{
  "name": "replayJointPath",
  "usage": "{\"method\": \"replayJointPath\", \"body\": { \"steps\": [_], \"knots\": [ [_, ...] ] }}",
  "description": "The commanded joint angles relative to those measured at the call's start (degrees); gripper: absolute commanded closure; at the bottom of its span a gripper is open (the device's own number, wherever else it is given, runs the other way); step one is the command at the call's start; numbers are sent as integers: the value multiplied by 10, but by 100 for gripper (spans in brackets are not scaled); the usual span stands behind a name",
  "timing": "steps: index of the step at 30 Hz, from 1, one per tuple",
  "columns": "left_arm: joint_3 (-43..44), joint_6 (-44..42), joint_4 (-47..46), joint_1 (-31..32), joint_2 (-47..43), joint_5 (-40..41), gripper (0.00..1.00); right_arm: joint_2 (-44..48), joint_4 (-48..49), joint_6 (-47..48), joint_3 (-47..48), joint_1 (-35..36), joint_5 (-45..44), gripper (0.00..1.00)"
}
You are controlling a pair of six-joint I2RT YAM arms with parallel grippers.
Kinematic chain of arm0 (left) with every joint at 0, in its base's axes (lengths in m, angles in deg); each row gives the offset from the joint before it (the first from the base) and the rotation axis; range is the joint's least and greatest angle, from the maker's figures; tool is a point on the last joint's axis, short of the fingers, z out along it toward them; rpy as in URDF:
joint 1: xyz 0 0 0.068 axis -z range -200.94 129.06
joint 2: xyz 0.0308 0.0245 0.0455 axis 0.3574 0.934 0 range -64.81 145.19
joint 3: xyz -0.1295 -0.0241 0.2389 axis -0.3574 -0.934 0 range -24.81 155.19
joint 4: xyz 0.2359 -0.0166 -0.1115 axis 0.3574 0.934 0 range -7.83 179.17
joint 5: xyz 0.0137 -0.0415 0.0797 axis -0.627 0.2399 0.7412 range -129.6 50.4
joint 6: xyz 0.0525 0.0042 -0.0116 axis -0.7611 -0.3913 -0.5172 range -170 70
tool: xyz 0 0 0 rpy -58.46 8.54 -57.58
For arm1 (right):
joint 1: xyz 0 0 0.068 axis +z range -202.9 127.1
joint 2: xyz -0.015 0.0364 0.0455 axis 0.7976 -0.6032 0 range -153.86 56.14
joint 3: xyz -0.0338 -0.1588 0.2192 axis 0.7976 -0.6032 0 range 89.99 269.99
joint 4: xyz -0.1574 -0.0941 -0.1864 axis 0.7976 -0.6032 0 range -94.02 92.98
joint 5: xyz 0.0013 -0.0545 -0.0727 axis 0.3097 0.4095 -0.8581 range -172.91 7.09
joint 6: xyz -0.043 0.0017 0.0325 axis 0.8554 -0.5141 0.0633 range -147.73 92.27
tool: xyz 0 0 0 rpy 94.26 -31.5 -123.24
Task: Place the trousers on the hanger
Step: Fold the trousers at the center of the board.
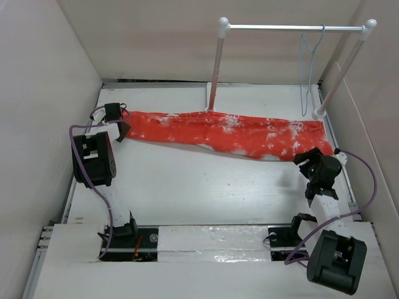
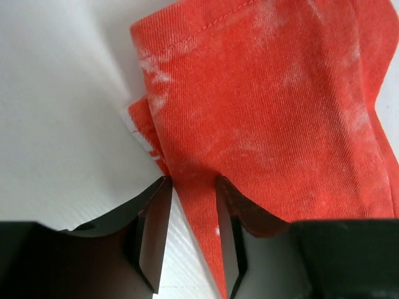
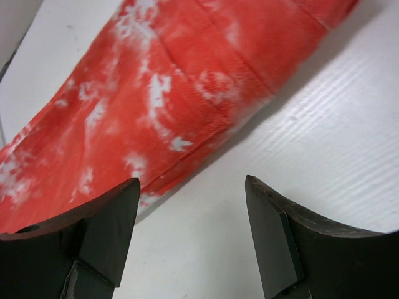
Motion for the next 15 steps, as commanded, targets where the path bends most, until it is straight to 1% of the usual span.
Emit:
{"method": "replayJointPath", "body": {
  "steps": [1,3,4,5,6,9,10,11,12,13,15],
  "knots": [
    [19,2,-3,0,11,-10,69,-12,64,-30,-8,-21,-57,26],
    [26,1,-3,0,16,-14,77,-76,80,-39,18,-26,-37,25],
    [28,1,-3,0,18,-14,78,-104,87,-44,32,-31,-21,26],
    [29,-1,-4,0,21,-16,81,-133,86,-49,46,-31,-13,26],
    [33,-1,-3,0,23,-17,81,-193,89,-49,74,-38,8,26],
    [35,-4,-8,0,25,-22,88,-290,121,-61,103,-52,50,30],
    [36,-5,-9,0,25,-22,90,-305,142,-84,110,-52,63,35],
    [37,-8,-9,0,26,-24,95,-317,154,-92,114,-52,68,44],
    [42,-10,-8,0,27,-25,97,-334,159,-98,117,-52,72,53],
    [43,-12,-6,0,28,-25,100,-338,154,-100,128,-52,71,70],
    [52,-22,-2,0,31,-24,100,-340,157,-98,132,-46,66,86]
  ]
}}
